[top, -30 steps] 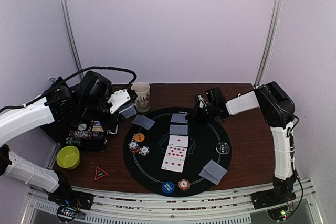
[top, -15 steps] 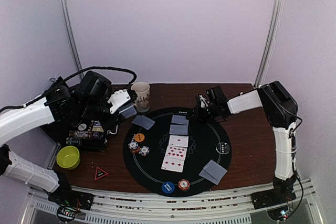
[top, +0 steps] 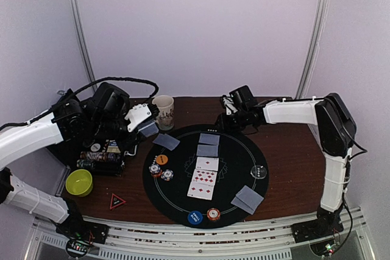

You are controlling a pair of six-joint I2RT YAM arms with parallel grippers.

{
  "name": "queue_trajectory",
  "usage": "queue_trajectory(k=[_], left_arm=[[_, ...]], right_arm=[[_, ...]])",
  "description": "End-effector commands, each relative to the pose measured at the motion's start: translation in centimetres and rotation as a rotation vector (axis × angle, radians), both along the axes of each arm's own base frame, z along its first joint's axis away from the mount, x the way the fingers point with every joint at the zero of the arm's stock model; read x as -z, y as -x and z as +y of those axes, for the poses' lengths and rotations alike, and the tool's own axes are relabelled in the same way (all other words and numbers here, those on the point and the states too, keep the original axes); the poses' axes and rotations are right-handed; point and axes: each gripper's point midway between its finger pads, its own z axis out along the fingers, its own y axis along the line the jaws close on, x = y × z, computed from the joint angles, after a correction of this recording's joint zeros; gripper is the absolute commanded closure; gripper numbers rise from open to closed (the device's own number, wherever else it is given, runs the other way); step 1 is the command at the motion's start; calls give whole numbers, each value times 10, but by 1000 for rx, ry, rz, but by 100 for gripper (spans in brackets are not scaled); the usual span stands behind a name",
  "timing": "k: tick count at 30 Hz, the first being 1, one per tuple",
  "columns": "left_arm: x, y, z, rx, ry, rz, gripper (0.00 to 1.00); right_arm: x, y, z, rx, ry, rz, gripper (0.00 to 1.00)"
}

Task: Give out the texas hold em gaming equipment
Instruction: Place the face-down deck piles at the center of the board.

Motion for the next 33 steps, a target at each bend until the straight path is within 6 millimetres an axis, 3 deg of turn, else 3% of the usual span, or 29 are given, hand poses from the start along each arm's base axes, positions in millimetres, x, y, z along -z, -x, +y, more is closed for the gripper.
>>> queue_trajectory(k=[1,5,9,13,18,23,28,33], left_arm=[[-13,-5,-5,-11,42,-36,54],[-14,-5,-6,-9,46,-33,54],[-15,-4,-4,-14,48,-36,54],[-13,-5,-4,-16,45,-33,54],[-13,-4,-4,-14,44,-32,54],[-8,-3,-3,-17,40,-24,54],[2,-1,-4,-33,62,3,54],[16,5,-5,-47,99,54,54]], right_arm=[[6,33,52,-165,114,-18,72],[21,44,89,-231,92,6,83],[45,47,109,-265,137,44,89],[63,40,109,-247,176,66,92],[76,32,95,-200,224,74,96],[71,29,86,-174,230,66,98],[60,29,91,-183,207,59,98],[31,24,99,-199,165,23,97]])
